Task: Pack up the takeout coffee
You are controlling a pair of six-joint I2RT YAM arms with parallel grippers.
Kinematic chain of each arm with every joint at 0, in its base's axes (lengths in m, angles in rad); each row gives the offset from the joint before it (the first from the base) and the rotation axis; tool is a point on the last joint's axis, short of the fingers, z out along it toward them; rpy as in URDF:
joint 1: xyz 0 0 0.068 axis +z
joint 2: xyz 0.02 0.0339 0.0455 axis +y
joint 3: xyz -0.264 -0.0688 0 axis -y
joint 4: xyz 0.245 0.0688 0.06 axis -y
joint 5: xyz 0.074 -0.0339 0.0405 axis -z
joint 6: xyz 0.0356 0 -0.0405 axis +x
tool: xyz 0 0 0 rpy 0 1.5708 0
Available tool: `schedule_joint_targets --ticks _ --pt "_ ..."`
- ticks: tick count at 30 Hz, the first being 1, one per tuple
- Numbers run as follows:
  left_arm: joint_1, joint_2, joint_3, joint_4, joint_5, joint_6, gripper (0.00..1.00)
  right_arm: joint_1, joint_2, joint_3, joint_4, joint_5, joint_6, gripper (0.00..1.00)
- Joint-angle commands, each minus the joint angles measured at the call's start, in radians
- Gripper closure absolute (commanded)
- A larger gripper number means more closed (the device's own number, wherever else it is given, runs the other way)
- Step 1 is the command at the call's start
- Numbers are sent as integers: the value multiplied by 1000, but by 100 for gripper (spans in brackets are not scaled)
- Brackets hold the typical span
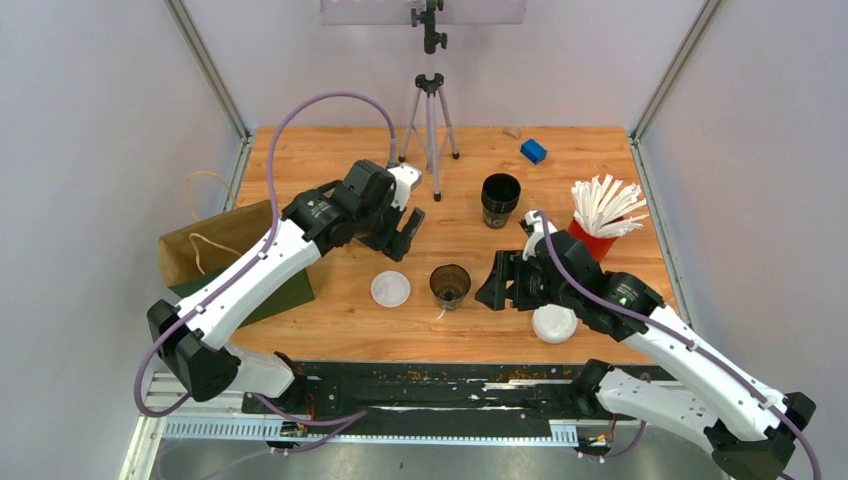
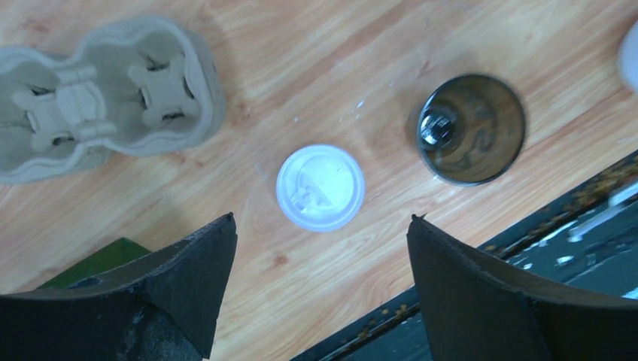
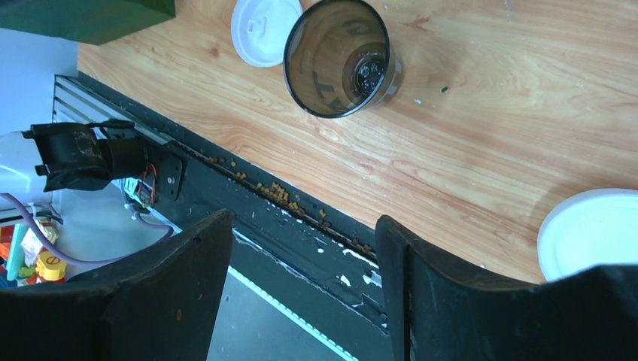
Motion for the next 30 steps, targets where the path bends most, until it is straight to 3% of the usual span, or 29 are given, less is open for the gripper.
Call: schedule_joint_targets --ticks 1,4,7,13,19,30 --pt "1 7 -134 50 31 42 17 8 -43 62 66 81 23 31" --pt "-8 10 -244 113 57 38 34 8 -84 60 69 102 20 31" --pt "-34 12 -338 171 43 44 41 8 -122 65 67 116 4 30" --pt "-40 -1 -507 334 125 52 46 8 -175 68 51 131 -9 31" --pt "-42 -10 -634 488 182 70 45 8 -196 68 41 140 -16 31" --pt "-43 56 -666 548 163 86 53 8 -200 59 45 142 -19 31"
